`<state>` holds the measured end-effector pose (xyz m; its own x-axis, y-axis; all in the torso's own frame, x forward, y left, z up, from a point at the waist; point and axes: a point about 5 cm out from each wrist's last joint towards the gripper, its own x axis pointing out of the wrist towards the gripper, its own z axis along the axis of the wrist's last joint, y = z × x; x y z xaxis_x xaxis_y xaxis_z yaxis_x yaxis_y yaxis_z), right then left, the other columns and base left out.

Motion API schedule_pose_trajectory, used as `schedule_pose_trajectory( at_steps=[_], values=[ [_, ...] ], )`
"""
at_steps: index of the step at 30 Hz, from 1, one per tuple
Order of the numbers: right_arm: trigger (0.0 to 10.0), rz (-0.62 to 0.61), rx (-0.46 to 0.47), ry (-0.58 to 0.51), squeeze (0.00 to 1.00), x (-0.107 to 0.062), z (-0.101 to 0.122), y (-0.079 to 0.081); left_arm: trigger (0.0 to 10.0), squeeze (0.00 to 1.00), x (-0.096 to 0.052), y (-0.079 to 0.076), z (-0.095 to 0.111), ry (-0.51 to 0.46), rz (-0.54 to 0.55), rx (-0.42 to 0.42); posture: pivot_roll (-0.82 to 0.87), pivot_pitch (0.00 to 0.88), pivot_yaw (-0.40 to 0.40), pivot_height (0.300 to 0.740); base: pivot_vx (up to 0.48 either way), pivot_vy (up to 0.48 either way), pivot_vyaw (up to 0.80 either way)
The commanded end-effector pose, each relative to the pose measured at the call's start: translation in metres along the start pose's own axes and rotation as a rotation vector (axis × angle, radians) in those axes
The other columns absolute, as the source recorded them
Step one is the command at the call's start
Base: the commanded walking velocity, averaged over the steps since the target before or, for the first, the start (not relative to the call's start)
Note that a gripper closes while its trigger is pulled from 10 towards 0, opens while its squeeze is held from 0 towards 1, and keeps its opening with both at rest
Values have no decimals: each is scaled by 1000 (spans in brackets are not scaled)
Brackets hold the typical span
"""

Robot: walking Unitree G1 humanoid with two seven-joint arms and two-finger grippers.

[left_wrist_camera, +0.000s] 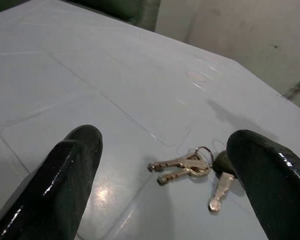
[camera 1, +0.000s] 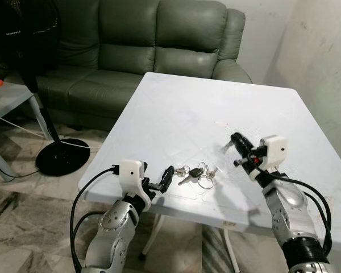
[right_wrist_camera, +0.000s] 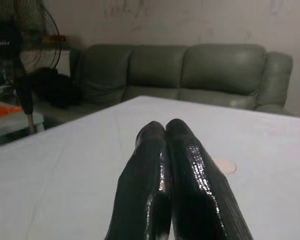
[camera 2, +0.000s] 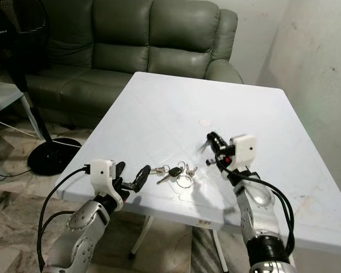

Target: Hang keys on a hook

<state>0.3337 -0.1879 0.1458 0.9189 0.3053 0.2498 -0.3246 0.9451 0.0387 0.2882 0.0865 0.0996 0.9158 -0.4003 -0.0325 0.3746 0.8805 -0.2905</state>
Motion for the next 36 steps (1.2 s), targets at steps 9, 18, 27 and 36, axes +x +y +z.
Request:
schedule_pose_trajectory(
  at_steps=[9,18,27,36],
  values=[
    [10000,-216,16,-51,0,-17,-3,14,10000,0,11,24,29,-102,71,65,-5,0,-57,740,0,0,0],
    [10000,-280,-3,19,0,-29,-15,33,10000,0,19,30,48,-192,51,53,-2,0,-49,740,0,0,0],
    [10000,-321,-11,6,0,-37,-10,37,10000,0,22,38,71,-265,36,16,4,0,-47,740,0,0,0],
    [10000,-351,-50,79,0,-49,-16,34,10000,0,4,53,54,-221,95,36,-17,0,-20,740,0,0,0]
  ],
)
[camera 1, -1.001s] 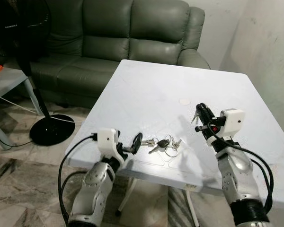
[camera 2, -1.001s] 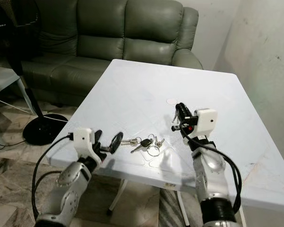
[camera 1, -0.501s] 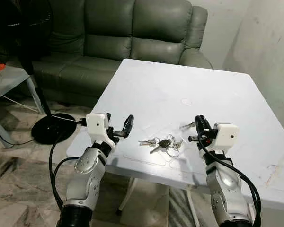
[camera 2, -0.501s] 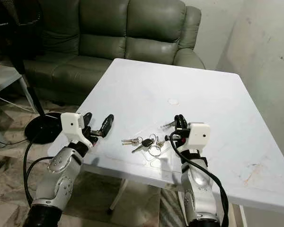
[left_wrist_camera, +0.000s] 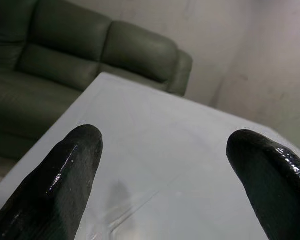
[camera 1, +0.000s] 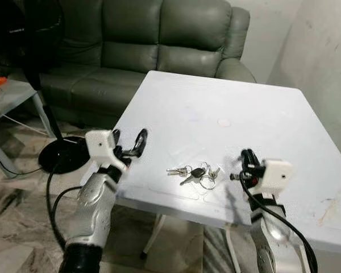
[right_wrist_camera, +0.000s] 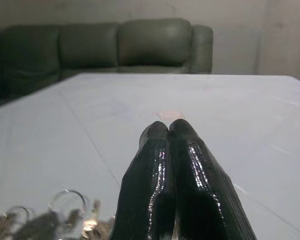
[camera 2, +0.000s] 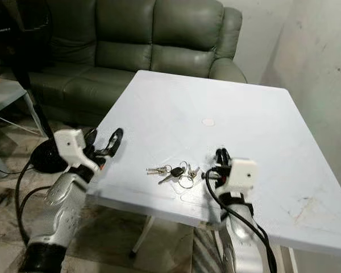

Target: Hang keys on a hook

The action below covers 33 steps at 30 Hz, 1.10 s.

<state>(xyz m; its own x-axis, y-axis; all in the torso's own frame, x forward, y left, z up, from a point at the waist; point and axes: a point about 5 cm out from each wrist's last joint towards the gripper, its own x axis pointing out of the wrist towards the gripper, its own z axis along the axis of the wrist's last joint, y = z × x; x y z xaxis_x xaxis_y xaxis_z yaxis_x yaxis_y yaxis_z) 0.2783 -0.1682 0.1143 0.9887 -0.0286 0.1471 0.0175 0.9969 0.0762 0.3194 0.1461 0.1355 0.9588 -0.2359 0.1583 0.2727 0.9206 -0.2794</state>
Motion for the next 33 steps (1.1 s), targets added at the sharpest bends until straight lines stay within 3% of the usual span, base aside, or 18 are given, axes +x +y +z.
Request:
schedule_pose_trajectory(
  at_steps=[1,11,17,22,30,33],
  values=[
    [10000,0,-40,0,0,6,4,-2,10000,0,1,-1,0,14,-19,22,-19,0,-15,740,0,0,0],
    [10000,26,-125,11,0,20,11,-6,10000,0,6,4,7,13,-21,88,-16,0,-15,740,0,0,-655],
    [10000,77,-133,23,0,19,7,7,10000,0,10,10,13,-24,29,98,-9,0,-23,740,0,0,-779],
    [10000,110,-143,20,0,20,6,13,10000,0,11,9,14,-40,40,137,-6,0,-28,740,0,0,-781],
    [10000,103,-152,21,0,22,6,9,10000,0,12,5,9,-49,69,205,-7,0,-32,740,0,0,-780],
    [10000,97,-154,23,0,22,6,8,10000,0,12,1,6,-42,36,164,-9,0,-31,740,0,0,-777]
  ],
)
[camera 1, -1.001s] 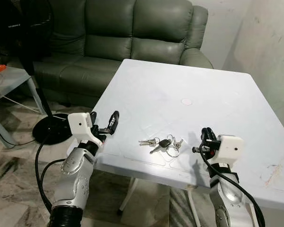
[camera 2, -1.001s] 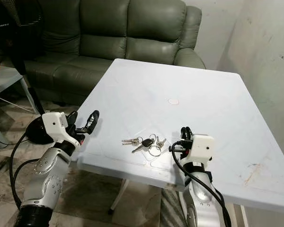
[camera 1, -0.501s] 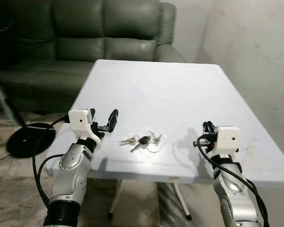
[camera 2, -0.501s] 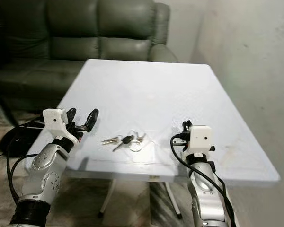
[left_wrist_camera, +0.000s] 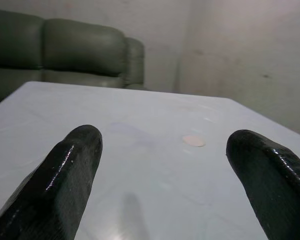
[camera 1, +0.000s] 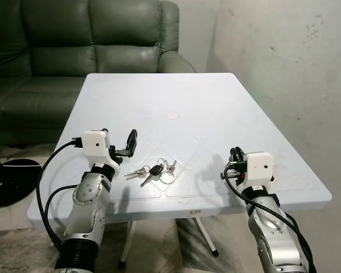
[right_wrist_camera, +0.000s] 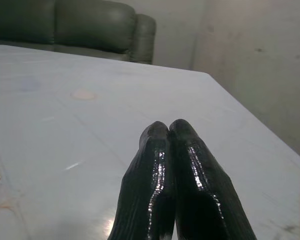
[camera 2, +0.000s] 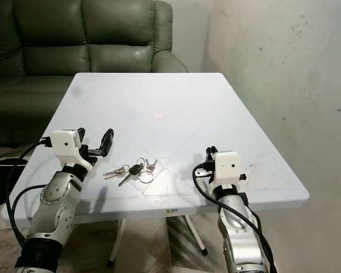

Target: Hang keys on a hook

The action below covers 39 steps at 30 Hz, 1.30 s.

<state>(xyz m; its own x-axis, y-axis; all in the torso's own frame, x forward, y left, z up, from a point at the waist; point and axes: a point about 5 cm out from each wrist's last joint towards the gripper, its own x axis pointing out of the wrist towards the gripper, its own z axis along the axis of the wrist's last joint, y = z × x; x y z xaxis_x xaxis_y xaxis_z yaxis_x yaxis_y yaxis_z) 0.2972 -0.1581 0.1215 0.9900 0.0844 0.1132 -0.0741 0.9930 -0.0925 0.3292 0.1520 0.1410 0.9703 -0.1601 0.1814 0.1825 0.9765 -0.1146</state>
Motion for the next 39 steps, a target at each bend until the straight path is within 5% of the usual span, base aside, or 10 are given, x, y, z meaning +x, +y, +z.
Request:
schedule_pose_trajectory(
  at_steps=[1,26,39],
  values=[
    [10000,-15,-1,-10,0,2,2,-4,10000,0,3,-6,2,-15,-35,-15,-9,0,-31,740,0,0,-775],
    [10000,-21,-14,-34,0,6,5,-3,10000,0,6,-7,7,-37,-63,20,-10,0,-25,740,0,0,-775],
    [10000,-18,-20,-29,0,5,4,-4,10000,0,6,-7,4,-29,-32,-16,-11,0,-31,740,0,-222,-775]
  ],
)
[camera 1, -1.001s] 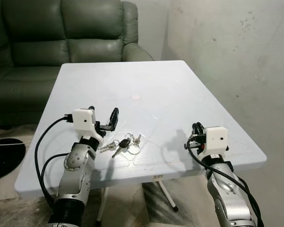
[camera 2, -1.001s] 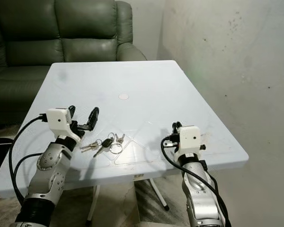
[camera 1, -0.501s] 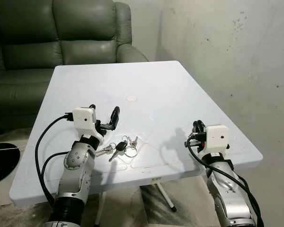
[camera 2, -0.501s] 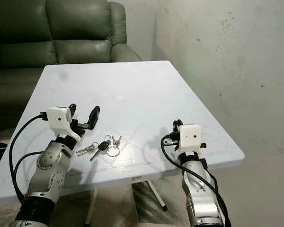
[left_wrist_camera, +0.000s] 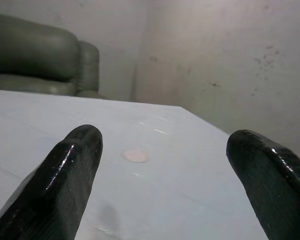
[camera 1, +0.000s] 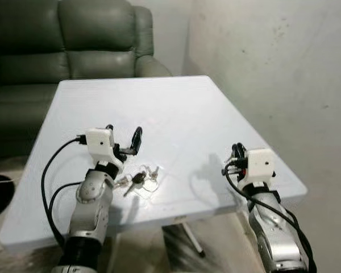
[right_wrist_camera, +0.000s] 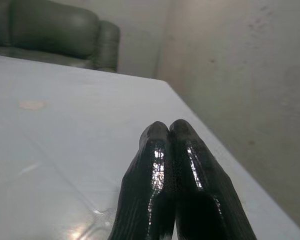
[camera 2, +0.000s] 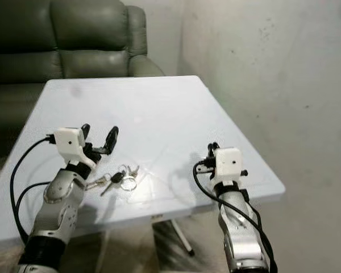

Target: Hang keys on a hook

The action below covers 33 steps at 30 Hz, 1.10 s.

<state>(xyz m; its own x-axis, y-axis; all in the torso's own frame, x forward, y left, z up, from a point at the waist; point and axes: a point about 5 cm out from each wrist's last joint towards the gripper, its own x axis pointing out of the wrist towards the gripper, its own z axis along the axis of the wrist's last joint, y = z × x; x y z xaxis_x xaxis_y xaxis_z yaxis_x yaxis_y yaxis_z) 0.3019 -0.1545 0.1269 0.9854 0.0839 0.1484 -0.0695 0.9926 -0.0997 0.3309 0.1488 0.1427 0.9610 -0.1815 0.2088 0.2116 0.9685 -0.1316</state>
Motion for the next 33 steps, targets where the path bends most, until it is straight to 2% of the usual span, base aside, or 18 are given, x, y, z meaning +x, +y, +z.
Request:
schedule_pose_trajectory(
  at_steps=[1,33],
  values=[
    [10000,-14,-13,6,0,-1,-1,-6,10000,0,4,-4,3,-7,-6,4,-11,0,-31,740,0,0,-775],
    [10000,-18,-16,1,0,1,2,-8,10000,0,3,-7,0,11,3,12,-9,0,-39,740,0,0,-772]
  ],
)
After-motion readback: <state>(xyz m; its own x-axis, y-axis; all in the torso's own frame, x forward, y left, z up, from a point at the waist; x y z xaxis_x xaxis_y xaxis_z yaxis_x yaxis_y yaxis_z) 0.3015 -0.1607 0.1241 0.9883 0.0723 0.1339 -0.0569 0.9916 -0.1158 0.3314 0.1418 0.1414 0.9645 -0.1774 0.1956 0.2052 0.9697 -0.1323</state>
